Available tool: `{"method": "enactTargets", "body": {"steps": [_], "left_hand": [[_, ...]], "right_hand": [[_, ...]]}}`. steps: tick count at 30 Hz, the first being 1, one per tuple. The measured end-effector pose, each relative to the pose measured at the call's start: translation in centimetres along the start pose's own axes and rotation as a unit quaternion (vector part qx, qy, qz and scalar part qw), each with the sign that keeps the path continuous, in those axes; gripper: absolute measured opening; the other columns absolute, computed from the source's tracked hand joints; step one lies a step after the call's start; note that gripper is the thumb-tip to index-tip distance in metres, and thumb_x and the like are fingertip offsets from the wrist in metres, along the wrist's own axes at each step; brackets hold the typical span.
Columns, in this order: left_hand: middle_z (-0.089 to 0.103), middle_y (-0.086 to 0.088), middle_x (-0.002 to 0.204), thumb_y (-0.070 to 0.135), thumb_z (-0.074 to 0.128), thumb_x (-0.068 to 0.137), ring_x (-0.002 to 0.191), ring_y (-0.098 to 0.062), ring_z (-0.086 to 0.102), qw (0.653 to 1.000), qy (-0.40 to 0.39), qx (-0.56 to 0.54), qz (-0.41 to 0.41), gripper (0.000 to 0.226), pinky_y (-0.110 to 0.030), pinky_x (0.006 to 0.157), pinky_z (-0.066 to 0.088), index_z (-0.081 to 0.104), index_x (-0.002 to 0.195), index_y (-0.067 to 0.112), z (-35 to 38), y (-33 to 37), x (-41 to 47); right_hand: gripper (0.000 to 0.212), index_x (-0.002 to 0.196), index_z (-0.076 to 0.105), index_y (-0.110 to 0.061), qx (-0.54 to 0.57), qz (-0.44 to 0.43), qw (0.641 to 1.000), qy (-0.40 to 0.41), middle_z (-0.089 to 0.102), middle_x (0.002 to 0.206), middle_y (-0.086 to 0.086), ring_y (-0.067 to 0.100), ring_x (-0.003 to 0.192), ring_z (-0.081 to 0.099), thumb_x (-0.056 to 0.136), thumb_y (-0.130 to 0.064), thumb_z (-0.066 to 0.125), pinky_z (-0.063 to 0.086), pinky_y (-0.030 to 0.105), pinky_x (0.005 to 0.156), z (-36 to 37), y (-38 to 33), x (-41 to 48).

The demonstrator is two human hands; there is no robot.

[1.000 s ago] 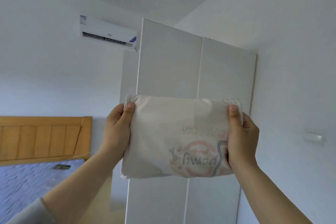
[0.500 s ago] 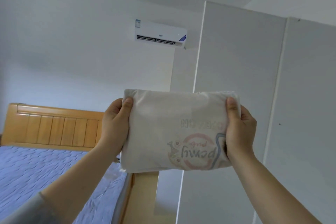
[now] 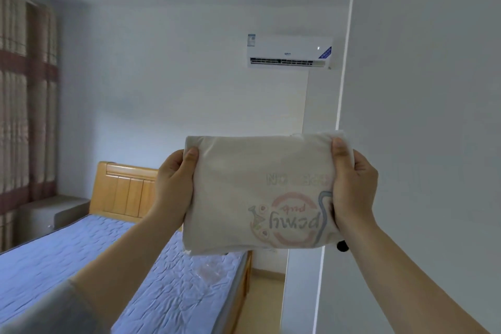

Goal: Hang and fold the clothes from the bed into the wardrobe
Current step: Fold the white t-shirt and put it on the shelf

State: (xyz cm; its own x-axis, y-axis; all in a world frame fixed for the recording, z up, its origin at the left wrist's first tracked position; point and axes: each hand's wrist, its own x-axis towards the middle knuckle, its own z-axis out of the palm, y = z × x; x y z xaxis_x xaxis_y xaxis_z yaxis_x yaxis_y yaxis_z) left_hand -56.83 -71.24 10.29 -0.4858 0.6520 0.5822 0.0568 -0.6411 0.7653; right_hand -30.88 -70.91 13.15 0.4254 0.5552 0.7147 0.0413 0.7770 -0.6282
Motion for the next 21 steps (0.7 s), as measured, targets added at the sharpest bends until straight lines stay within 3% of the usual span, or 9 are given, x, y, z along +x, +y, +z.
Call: {"method": "enactTargets", "body": {"steps": [5,8,14,17,21], "left_hand": [[0.045,0.016,0.054,0.037,0.053,0.097,0.056,-0.010,0.040,0.998,0.047,0.043,0.019,0.037,-0.031,0.058,0.034,0.056,0.078,0.005,-0.8,-3.2,2.7],[0.045,0.010,0.062,0.034,0.053,0.098,0.065,-0.016,0.040,0.997,0.066,0.033,0.015,0.040,-0.033,0.063,0.034,0.055,0.085,-0.004,-1.5,-5.3,4.7],[0.050,0.018,0.053,0.034,0.052,0.098,0.050,0.000,0.042,0.996,0.074,0.048,0.012,0.034,-0.027,0.057,0.036,0.057,0.073,0.011,-1.9,-11.1,10.9],[0.048,0.015,0.052,0.038,0.052,0.097,0.051,-0.004,0.043,0.997,0.070,0.042,0.005,0.036,-0.024,0.053,0.038,0.059,0.068,0.018,-1.8,-14.5,15.1],[0.056,0.008,0.060,0.042,0.053,0.095,0.058,-0.011,0.049,0.998,0.048,0.014,-0.024,0.032,-0.032,0.059,0.041,0.064,0.073,0.022,-0.6,-19.1,21.4]], "right_hand": [[0.052,0.057,0.037,-0.016,0.031,0.003,0.998,-0.049,0.034,0.052,-0.007,0.008,0.050,0.037,0.093,-0.047,0.059,0.031,0.022,0.044,3.7,4.4,2.0],[0.059,0.064,0.037,-0.003,0.034,0.010,0.997,-0.068,0.034,0.058,0.003,0.014,0.054,0.036,0.093,-0.049,0.058,0.030,0.026,0.047,6.3,7.6,2.7],[0.055,0.066,0.040,-0.001,0.018,0.029,0.996,-0.078,0.037,0.058,0.001,0.011,0.054,0.036,0.094,-0.045,0.058,0.031,0.024,0.047,12.0,14.0,5.3],[0.056,0.065,0.037,-0.001,0.003,0.019,0.997,-0.077,0.035,0.060,0.005,0.015,0.056,0.034,0.095,-0.044,0.058,0.029,0.028,0.051,15.2,17.1,7.0],[0.056,0.064,0.038,-0.002,-0.031,0.006,0.998,-0.059,0.036,0.059,0.004,0.014,0.055,0.035,0.095,-0.044,0.057,0.029,0.028,0.051,19.3,21.4,10.5]]}}
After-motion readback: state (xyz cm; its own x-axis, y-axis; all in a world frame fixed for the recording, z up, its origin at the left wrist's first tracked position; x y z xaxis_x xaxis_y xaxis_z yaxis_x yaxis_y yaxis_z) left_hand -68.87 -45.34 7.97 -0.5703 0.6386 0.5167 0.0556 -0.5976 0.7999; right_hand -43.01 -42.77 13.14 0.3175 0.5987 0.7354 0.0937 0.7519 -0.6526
